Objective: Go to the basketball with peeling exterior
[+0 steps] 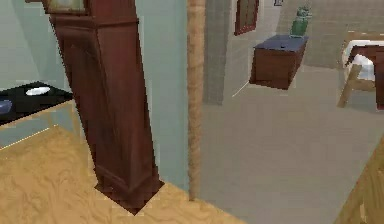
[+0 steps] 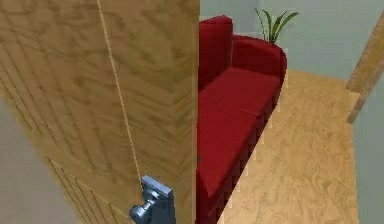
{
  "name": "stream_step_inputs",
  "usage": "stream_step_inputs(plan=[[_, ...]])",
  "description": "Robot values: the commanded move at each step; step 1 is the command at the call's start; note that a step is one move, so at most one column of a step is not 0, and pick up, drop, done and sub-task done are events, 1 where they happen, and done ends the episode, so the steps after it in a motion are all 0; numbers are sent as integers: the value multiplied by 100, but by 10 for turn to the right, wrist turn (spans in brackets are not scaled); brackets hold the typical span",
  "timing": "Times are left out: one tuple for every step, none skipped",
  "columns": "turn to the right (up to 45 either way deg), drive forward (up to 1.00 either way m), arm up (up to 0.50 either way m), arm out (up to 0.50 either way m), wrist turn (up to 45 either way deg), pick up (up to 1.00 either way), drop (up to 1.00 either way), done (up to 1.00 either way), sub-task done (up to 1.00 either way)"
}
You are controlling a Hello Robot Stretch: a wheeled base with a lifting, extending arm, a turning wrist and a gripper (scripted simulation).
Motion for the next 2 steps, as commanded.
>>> stream_step_inputs(plan=[[240, 0, 0, 0, 0, 0, 0, 0, 0], [0, 100, 0, 0, 0, 0, 0, 0, 0]])
